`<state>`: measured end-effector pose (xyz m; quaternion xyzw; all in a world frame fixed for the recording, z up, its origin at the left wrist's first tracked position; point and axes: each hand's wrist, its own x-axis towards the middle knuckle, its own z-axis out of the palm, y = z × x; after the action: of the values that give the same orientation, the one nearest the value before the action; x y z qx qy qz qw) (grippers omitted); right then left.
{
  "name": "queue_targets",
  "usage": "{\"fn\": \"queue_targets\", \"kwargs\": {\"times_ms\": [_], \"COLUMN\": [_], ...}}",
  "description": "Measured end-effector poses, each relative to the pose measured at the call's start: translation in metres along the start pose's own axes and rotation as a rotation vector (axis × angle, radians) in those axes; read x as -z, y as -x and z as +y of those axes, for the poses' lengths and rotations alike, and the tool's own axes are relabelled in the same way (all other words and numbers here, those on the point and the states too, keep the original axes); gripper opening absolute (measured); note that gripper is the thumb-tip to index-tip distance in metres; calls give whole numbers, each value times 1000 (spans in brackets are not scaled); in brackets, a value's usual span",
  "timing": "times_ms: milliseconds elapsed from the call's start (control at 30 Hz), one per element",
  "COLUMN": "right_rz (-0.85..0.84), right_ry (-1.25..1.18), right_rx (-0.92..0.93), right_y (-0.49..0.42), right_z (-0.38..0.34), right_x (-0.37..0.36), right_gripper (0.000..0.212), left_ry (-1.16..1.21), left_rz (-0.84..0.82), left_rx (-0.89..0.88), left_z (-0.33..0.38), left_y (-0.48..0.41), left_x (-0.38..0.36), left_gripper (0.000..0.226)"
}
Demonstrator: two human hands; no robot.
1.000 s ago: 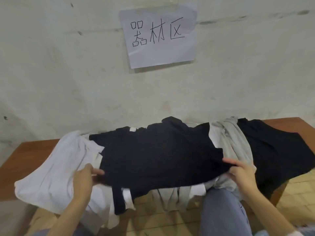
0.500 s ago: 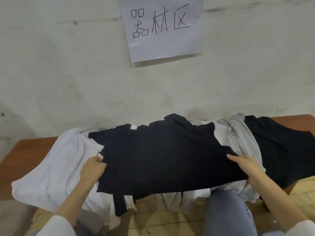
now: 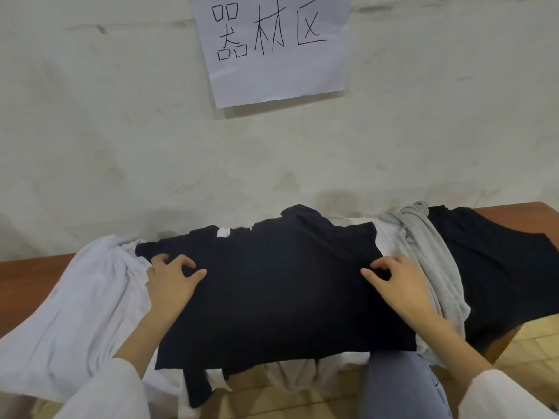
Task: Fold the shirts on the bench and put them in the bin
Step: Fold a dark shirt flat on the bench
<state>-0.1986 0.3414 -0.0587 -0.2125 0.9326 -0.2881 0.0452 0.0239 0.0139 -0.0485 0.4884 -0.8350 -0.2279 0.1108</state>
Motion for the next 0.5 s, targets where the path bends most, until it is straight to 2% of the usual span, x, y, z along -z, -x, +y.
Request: {"fn": "queue_targets", "kwargs": {"times_ms": [67, 167, 233, 300, 367, 433, 500], "right_rz": [-15, -75, -38, 2, -47, -67, -72], "right_ry": [14, 123, 186, 90, -49, -113, -125], "right_rx": [32, 74, 88, 60, 46, 104, 123], "right_y": [-5, -14, -22, -29, -34, -35, -37], "right_z": [-6, -18, -23, -30, -39, -47, -47], "right_x": [-5, -8, -10, -8, -6, -6, -5], "right_gripper": [34, 23, 20, 22, 20, 17, 15], "left_ry": [-173, -265, -178, -5, 188, 320, 356], "left_rz": [59, 47, 60, 38, 28, 106, 57], "left_rx": [-130, -204, -210, -227, -134, 0, 49], "left_z": [1, 1, 3, 8, 7, -4, -16], "left_y": [1, -4, -10, -14, -23, -33, -33], "left_x": [-4, -4, 1, 9, 18, 28, 32], "left_gripper": [36, 26, 23, 26, 22, 16, 26]}}
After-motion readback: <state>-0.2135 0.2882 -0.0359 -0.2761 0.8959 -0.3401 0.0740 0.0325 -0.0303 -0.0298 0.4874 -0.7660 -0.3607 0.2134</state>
